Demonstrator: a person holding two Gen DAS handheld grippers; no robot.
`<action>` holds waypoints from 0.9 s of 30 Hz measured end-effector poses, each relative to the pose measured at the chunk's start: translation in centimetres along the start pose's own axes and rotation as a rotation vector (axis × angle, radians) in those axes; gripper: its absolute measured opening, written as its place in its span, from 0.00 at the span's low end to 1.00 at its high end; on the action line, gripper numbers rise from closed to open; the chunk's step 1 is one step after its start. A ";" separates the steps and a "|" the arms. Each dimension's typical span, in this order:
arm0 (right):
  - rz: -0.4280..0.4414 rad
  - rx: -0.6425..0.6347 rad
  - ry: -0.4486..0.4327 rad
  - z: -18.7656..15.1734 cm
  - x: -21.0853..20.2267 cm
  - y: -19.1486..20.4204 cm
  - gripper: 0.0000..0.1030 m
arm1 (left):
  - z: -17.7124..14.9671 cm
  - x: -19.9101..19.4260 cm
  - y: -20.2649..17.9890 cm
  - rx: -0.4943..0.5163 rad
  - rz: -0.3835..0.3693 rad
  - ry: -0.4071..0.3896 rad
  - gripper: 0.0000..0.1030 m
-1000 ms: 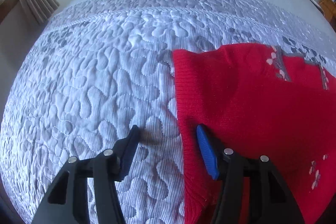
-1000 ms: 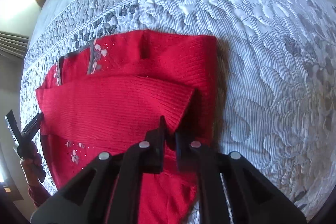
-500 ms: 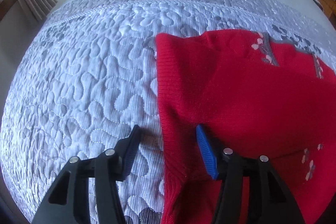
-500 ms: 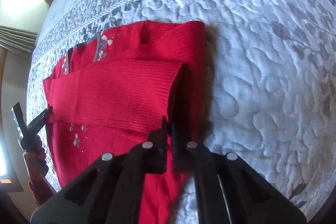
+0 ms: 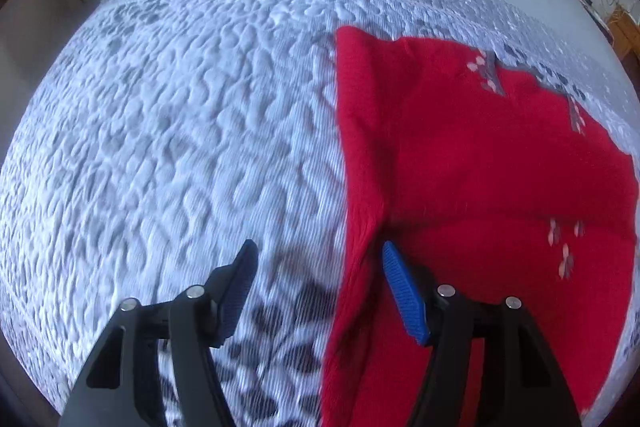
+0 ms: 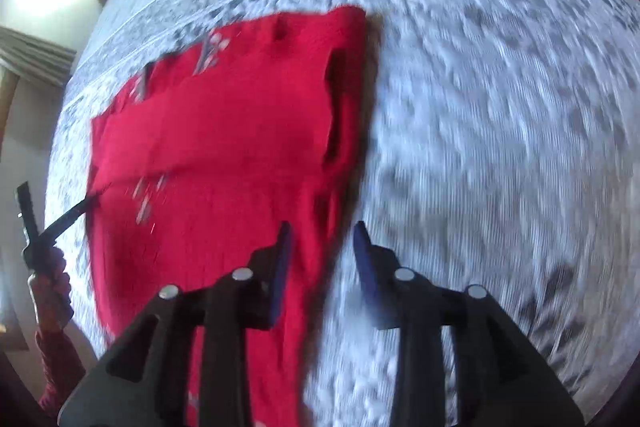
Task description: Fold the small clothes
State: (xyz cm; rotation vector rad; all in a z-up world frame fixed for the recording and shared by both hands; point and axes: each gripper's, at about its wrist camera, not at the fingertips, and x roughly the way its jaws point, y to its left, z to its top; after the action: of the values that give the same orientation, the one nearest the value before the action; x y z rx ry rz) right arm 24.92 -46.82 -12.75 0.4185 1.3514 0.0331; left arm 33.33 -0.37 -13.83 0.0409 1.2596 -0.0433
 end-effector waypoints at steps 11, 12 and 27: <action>-0.017 -0.095 0.043 -18.0 0.3 2.5 0.51 | -16.9 -5.3 1.0 0.089 -0.042 0.032 0.64; -0.009 -0.091 0.047 -18.8 0.4 2.5 0.51 | -17.5 -5.5 0.8 0.092 -0.044 0.041 0.64; 0.092 -0.071 0.080 -27.6 0.4 2.9 0.52 | -25.5 -7.8 0.3 0.113 -0.163 0.109 0.63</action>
State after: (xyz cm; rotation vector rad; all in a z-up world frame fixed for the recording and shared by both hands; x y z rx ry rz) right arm -0.60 -36.45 -16.50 0.4227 1.4049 0.1747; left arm 6.75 1.43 -14.15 0.0383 1.3663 -0.2559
